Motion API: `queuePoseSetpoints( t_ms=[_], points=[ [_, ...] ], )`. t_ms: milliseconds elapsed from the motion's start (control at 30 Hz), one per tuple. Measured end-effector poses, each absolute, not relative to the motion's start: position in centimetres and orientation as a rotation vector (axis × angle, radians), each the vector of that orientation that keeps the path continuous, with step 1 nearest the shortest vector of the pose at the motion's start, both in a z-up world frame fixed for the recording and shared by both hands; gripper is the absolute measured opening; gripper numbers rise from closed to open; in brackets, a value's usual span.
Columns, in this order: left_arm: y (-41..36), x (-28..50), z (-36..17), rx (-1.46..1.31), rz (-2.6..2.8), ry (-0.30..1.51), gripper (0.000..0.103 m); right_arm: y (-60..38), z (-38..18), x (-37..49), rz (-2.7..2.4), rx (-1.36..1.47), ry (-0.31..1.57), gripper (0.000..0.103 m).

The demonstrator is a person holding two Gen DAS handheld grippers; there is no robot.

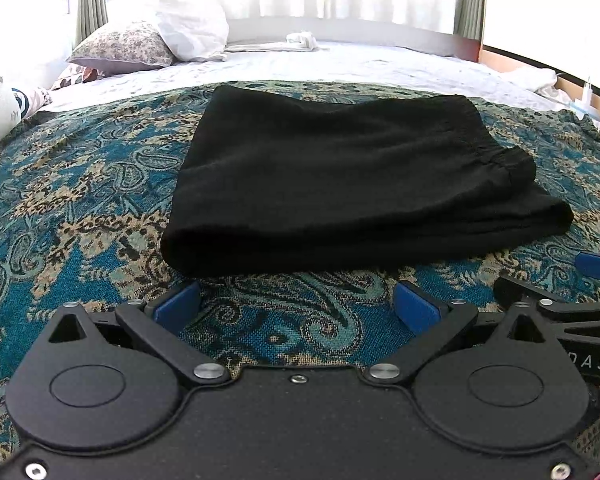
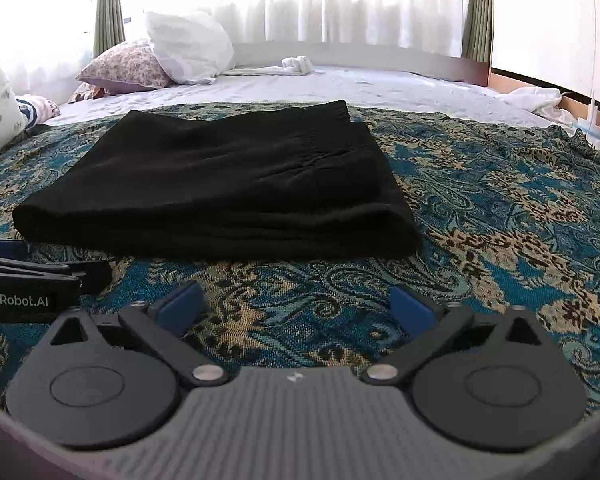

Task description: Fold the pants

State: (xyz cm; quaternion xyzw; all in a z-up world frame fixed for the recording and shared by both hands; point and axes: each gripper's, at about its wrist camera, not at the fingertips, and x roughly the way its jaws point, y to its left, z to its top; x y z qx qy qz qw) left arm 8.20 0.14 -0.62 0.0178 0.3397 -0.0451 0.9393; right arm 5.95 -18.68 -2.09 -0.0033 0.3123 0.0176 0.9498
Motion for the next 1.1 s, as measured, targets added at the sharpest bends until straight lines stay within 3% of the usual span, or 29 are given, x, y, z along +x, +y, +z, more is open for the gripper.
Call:
queuePoseSetpoints(
  t_ms=[1100],
  points=[
    [0.44,8.08,-0.61,0.028,-0.074,0.69,0.103,-18.68,-2.1,5.87,0.035,-0.007,0.634,0.103]
  ],
)
